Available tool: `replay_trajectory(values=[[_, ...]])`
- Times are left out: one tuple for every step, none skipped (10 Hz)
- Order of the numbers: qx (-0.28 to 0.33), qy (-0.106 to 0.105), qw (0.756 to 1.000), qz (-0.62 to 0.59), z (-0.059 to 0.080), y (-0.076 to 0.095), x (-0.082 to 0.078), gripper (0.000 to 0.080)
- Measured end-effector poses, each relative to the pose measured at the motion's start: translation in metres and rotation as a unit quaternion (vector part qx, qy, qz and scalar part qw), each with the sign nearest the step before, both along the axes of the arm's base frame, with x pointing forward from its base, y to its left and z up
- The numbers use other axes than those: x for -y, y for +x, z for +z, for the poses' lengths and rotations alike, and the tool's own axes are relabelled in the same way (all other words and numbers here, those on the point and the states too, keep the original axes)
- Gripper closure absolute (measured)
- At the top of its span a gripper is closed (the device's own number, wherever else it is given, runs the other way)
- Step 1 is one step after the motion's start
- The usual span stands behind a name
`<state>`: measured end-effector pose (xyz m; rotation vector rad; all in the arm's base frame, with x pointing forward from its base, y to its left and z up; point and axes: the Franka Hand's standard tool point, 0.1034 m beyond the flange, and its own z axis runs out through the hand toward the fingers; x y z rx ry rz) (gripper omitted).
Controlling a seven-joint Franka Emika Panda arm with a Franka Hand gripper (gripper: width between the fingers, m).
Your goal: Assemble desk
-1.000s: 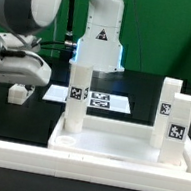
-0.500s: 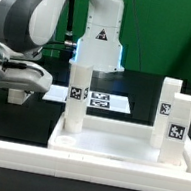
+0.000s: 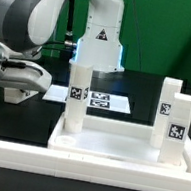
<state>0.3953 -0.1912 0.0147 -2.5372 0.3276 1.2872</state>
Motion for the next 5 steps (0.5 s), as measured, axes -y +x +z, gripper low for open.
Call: replay_trajectory(values=[[0.000, 0.000, 1.000, 0.000, 0.000, 0.000, 0.000, 0.0510], [0.000, 0.000, 1.000, 0.000, 0.000, 0.000, 0.000, 0.0510], [0.003, -0.001, 1.000, 0.002, 0.003, 0.002, 0.001, 0.0510], [0.022, -0.007, 1.000, 0.018, 0.024, 0.014, 0.002, 0.0510], [0.054, -0.009, 0.998, 0.029, 0.052, 0.026, -0.004, 0.0509]])
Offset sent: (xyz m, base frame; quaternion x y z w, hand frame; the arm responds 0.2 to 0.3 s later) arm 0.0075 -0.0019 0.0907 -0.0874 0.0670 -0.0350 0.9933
